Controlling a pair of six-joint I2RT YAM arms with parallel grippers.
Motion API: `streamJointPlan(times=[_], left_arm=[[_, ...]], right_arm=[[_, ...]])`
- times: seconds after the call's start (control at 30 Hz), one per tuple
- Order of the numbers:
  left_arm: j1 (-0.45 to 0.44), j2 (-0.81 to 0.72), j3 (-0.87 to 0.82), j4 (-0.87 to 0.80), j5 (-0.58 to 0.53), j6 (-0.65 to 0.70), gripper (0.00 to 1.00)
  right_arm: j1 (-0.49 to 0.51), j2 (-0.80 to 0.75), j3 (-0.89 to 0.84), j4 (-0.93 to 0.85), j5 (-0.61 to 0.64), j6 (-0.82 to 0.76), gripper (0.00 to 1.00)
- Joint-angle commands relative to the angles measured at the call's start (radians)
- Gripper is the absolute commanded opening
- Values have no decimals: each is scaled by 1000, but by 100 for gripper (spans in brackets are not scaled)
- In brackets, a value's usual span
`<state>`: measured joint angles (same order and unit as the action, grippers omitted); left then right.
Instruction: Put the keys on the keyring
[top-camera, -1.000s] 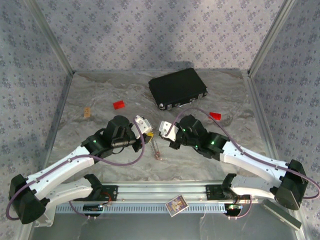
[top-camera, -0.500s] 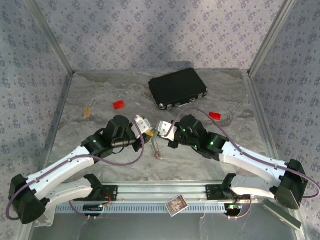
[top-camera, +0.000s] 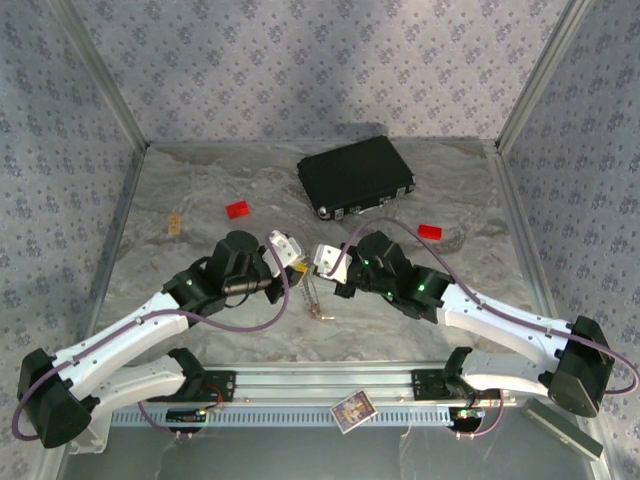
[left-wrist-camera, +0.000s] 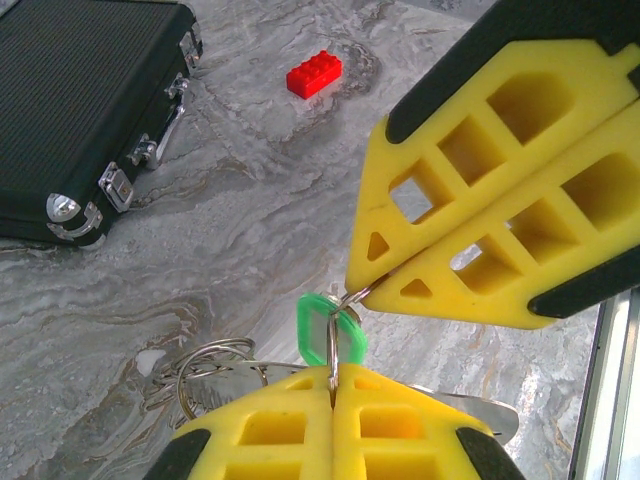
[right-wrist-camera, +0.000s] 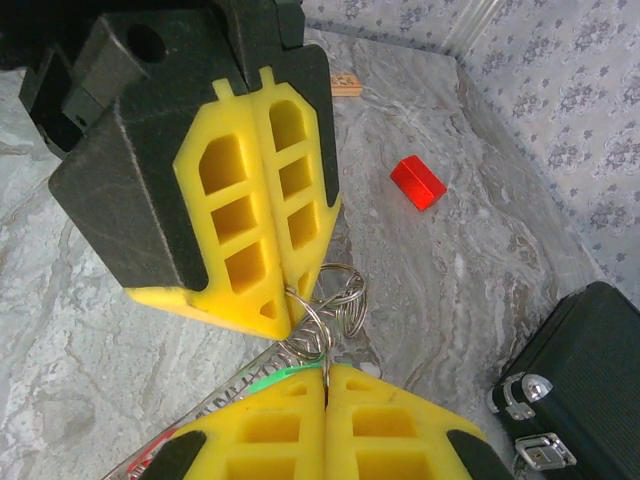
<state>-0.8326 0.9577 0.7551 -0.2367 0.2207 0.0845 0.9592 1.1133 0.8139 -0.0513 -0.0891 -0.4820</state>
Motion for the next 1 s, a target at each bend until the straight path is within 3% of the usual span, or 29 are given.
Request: streamJointPlan(times=[0.0,0.97], left_arm=[[-5,-5,27,39,22,-5,0],[-4,1,30,42,22,-1,0]], right_arm=[[10,-7,-16,18,-4,-26,0],[50,31,46,-65,-37,-50,0]])
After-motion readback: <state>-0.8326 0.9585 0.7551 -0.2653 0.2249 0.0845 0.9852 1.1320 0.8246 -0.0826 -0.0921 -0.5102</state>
